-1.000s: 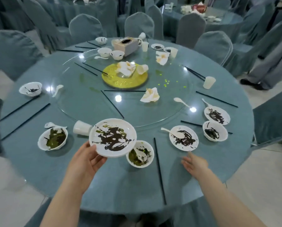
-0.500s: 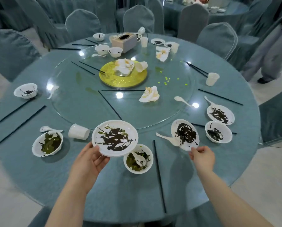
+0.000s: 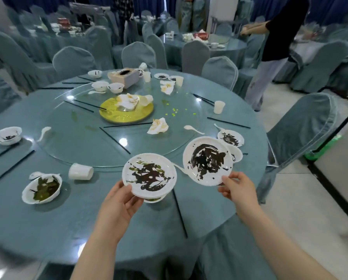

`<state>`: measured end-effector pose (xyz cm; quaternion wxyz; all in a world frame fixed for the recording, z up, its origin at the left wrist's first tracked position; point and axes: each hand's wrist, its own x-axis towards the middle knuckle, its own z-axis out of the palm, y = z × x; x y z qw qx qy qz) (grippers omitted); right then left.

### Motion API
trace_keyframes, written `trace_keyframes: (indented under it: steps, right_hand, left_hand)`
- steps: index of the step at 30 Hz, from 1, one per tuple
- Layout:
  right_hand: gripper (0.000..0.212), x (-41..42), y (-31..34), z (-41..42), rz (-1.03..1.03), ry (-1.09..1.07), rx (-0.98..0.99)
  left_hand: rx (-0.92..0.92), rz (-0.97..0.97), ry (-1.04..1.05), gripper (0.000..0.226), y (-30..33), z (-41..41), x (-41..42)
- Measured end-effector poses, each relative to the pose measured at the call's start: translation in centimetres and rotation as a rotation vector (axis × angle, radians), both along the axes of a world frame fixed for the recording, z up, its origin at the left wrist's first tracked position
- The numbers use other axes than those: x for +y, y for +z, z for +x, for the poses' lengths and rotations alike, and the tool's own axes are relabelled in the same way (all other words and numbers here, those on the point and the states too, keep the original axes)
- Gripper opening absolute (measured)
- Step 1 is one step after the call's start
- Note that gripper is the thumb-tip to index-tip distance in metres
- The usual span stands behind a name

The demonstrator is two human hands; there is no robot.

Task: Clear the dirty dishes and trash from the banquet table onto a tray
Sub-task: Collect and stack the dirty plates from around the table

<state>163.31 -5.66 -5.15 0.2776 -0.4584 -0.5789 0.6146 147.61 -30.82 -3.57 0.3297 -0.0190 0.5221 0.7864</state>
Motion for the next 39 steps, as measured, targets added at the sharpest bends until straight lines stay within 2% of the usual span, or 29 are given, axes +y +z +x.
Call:
trace_keyframes:
  steps: [4,8,15,19,23,26,29,34,39]
  right_hand:
    - [0.008,-1.6,3.8,3.3,-0.015,0.059,0.111]
    - [0.007,-2.4,7.1,6.5,-0.006,0.07,0.143]
    - [0.012,-1.8,8.7,16.0,0.008,-0.128,0.219]
    - [0.019,-1.4,9.2,25.3,-0.085,-0.285,0.332]
    - [0.027,-1.1,9.8,37.7,-0.012,-0.39,0.345]
    - [0.034,-0.9,10.3,48.2,0.052,-0.465,0.278]
    - [0.036,-1.1,10.3,57.2,0.073,-0.515,0.238]
    - [0.037,-1.4,10.0,67.8,0.065,-0.574,0.206]
    - [0.031,0.9,10.1,75.0,0.051,-0.621,0.15]
  left_hand:
    - [0.028,0.002,-0.095,0.023,0.8,3.4,1.8]
    - [0.056,0.034,-0.231,0.027,3.1,7.1,5.0]
    - [0.157,0.091,-0.506,0.032,6.1,15.0,10.0]
    - [0.168,0.131,-0.683,0.032,7.1,23.2,13.4]
    - [0.158,0.17,-0.855,0.049,7.4,34.0,16.7]
    - [0.101,0.182,-0.949,0.04,7.3,43.7,18.9]
    - [0.052,0.184,-0.976,0.02,6.4,52.8,20.2]
    - [-0.004,0.147,-0.995,0.026,5.1,63.2,22.1]
    - [0.002,0.132,-1.041,0.031,4.8,69.6,24.8]
